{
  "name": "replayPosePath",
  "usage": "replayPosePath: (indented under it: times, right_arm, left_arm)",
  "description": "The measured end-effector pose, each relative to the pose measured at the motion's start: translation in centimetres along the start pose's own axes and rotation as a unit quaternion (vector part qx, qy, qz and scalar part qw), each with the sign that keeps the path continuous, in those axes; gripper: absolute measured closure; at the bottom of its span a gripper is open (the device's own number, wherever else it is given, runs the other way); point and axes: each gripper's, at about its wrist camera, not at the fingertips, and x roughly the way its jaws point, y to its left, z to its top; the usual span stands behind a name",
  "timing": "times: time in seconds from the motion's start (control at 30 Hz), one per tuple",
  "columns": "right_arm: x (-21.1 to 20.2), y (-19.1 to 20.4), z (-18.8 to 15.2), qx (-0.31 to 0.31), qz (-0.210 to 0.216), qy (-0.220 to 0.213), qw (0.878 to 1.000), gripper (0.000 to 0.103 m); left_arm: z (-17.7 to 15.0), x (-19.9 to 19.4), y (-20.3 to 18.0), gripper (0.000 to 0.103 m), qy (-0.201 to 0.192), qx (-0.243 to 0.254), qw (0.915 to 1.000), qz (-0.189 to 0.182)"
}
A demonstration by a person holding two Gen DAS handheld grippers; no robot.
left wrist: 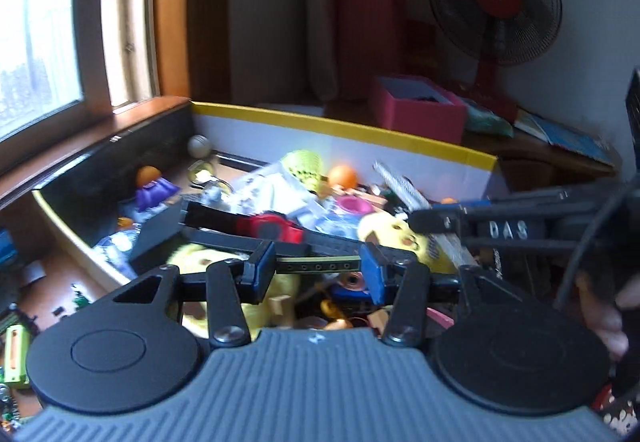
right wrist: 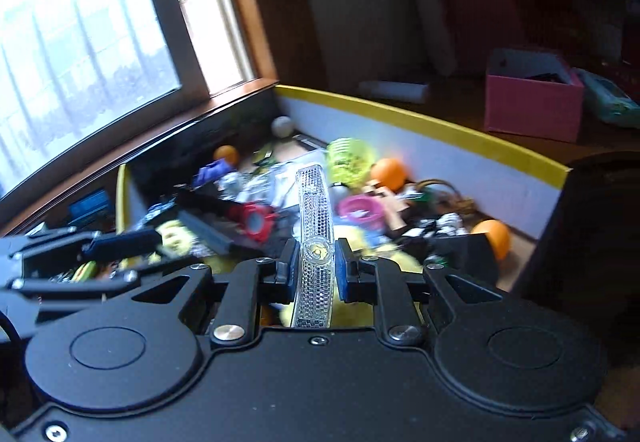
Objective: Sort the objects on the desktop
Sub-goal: 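Lower the reflector strip into the yellow box and open the right tool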
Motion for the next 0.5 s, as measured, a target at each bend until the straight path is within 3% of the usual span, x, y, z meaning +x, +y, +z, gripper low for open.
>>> replayPosePath:
  times: [0.13, 0.5]
  right_arm:
    - [0.5, -1.7, 0.3, 0.008, -0.006, -0.001, 1.000, 0.085]
    - [1.9, -3.7, 1.2, 0.017, -0.009, -0.003, 1.000, 0.085]
  left_arm:
    - [0.0, 0.7, -0.6, 0.038, 0.009, 0.003, 0.9999, -0.005]
    - [0.2, 1.5, -0.4, 0.016, 0.023, -0.008, 0.9996, 0.017]
